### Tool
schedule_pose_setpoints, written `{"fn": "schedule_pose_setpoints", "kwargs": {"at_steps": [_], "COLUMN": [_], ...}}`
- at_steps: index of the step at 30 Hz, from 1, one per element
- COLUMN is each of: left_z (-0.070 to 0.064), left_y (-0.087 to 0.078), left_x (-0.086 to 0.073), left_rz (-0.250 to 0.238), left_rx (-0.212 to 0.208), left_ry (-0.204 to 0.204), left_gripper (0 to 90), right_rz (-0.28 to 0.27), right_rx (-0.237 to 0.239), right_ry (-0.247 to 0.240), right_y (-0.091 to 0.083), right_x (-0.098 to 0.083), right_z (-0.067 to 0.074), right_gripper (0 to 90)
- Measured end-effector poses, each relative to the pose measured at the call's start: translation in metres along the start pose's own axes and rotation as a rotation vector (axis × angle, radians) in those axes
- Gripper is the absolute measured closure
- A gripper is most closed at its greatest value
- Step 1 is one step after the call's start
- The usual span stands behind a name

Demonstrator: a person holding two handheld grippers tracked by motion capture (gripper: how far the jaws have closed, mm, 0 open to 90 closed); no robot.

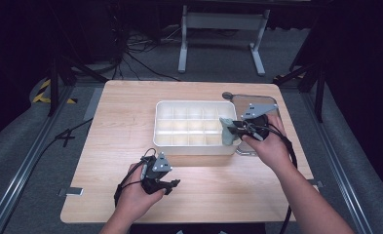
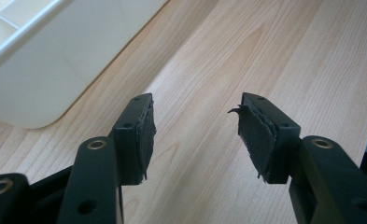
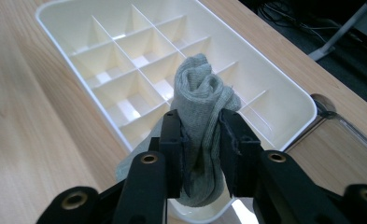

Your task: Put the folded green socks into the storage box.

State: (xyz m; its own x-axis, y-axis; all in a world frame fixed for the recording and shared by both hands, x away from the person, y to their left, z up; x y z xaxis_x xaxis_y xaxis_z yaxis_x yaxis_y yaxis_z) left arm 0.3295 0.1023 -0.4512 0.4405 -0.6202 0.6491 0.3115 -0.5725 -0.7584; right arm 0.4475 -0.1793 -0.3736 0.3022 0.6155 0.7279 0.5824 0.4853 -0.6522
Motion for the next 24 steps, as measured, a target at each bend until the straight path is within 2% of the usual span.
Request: {"fn": "schedule_pose_setpoints", "kwargs": {"at_steps": [8, 11, 15, 21, 24], "left_z": [0.001, -0.001, -0.001, -0.002, -0.003], "left_y": [-0.002, -0.003, -0.002, -0.003, -0.003], "left_x": [-0.002, -0.001, 0.0, 0.0, 0.001], "left_rz": [0.002, -0.003, -0.002, -0.011, -0.01], "left_rx": [0.002, 0.003, 0.003, 0.007, 0.005], "left_ry": [0.006, 0.014, 0.017, 0.016, 0.018], "left_gripper": [46.6, 47.1, 47.0, 47.0, 47.2], "right_rz": [0.047, 0.067, 0.072, 0.113, 0.132], "right_rx": [-0.03, -0.052, -0.045, -0.055, -0.037], "right_ry": [-0.012, -0.047, -0.056, -0.108, -0.093], "right_y": [0.02, 0.026, 0.032, 0.043, 0.046], "right_x": [-0.004, -0.007, -0.012, -0.021, -0.025], "right_z": [-0.01, -0.013, -0.012, -0.007, -0.005], "right_gripper": [72.4, 72.3, 72.3, 72.1, 72.0]}}
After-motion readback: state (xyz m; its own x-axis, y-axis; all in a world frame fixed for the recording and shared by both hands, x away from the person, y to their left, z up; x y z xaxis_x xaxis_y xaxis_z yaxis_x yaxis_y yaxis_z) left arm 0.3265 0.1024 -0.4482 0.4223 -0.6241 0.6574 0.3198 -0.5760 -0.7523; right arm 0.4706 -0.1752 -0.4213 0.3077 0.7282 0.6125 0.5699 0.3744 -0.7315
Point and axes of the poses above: each handheld gripper's, and its own axes: y roughly forward along the jaws, x roughly out of its top, z roughly to its left, the point moved 4 cm from there along y, roughly forward along the jaws, and after that the axes turned 3 degrees about -x, right-handed, at the moved point
